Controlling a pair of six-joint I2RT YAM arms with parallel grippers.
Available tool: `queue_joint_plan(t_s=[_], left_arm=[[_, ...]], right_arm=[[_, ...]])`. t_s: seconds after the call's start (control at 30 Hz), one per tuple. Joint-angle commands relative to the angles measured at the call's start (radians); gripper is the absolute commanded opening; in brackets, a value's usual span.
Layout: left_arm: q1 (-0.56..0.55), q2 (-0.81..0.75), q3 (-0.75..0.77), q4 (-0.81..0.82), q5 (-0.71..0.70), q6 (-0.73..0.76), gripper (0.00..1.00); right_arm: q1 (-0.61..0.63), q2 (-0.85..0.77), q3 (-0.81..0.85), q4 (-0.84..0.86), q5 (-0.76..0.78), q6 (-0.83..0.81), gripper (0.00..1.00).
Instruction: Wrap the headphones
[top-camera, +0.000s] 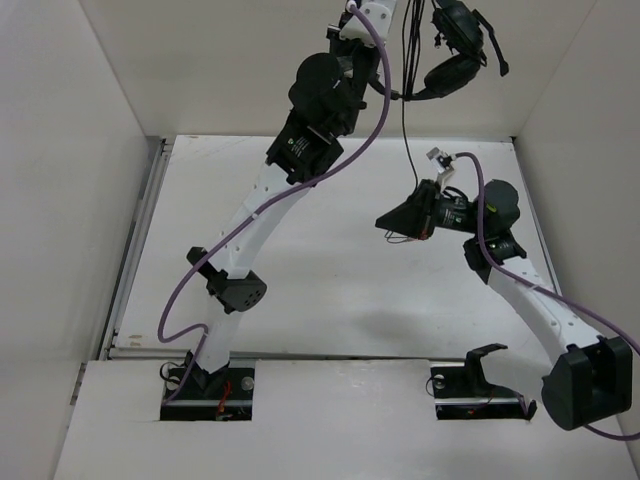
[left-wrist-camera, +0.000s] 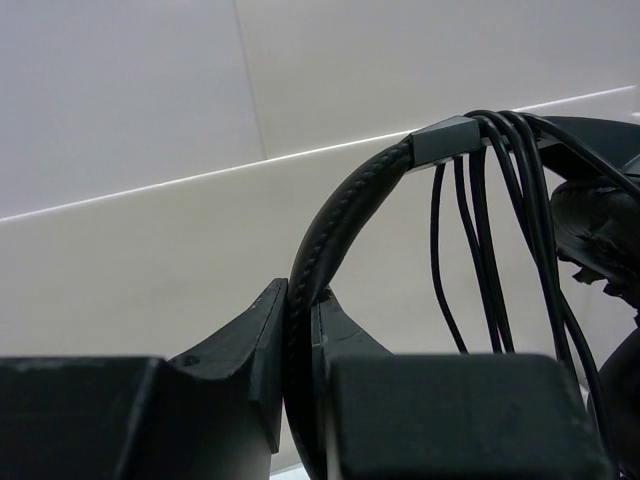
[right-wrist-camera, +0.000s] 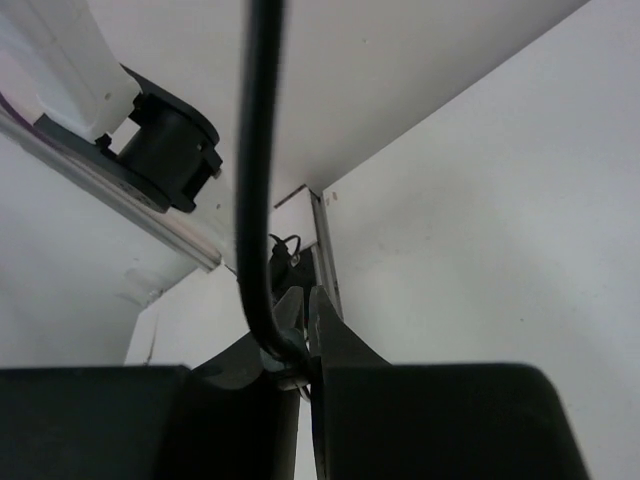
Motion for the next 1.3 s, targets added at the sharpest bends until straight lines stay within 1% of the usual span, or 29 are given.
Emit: queue_joint_plan(t_s=[0.0, 0.1, 0.2, 0.33, 0.4, 0.43, 0.5, 0.53, 0.73, 0.9, 1.07, 1.27], left_arm=[[0.026, -0.005, 0.009, 0.155, -0.059, 0.028, 0.03], [0.037, 0.009, -0.022, 0.164, -0.079, 0.053, 0.03], [0.051, 0.017, -0.069, 0.173, -0.087, 0.074, 0.03], [0.065, 0.004, -0.172, 0.183, -0.087, 0.1, 0.03], [0.065, -0.006, -0.229, 0.177, -0.083, 0.116, 0.03], [0.063, -0.017, -0.265, 0.175, -0.081, 0.123, 0.03], [0.057, -0.045, -0.35, 0.167, -0.073, 0.137, 0.03], [0.054, -0.063, -0.397, 0.152, -0.069, 0.145, 0.03], [0.036, -0.157, -0.574, 0.057, -0.02, 0.157, 0.03], [0.023, -0.241, -0.674, -0.004, 0.003, 0.13, 0.03], [0.0, -0.325, -0.734, -0.099, 0.083, 0.033, 0.03], [-0.039, -0.381, -0.793, -0.196, 0.196, -0.045, 0.03]], right_arm=[[0.024, -0.041, 0.106, -0.283, -0.02, -0.236, 0.01], [0.031, -0.038, 0.201, -0.512, 0.007, -0.397, 0.01], [0.031, -0.019, 0.333, -0.751, 0.05, -0.582, 0.01], [0.032, 0.039, 0.578, -1.145, 0.154, -0.903, 0.03], [0.043, 0.08, 0.709, -1.343, 0.249, -1.079, 0.03], [0.06, 0.108, 0.782, -1.452, 0.33, -1.179, 0.03], [0.083, 0.136, 0.858, -1.563, 0.475, -1.302, 0.02], [0.098, 0.145, 0.884, -1.601, 0.574, -1.362, 0.02], [0.11, 0.153, 0.896, -1.626, 0.886, -1.529, 0.01], [0.118, 0.156, 0.886, -1.597, 1.079, -1.667, 0.0], [0.117, 0.14, 0.791, -1.439, 1.213, -1.756, 0.0], [0.106, 0.128, 0.68, -1.223, 1.325, -1.847, 0.0]])
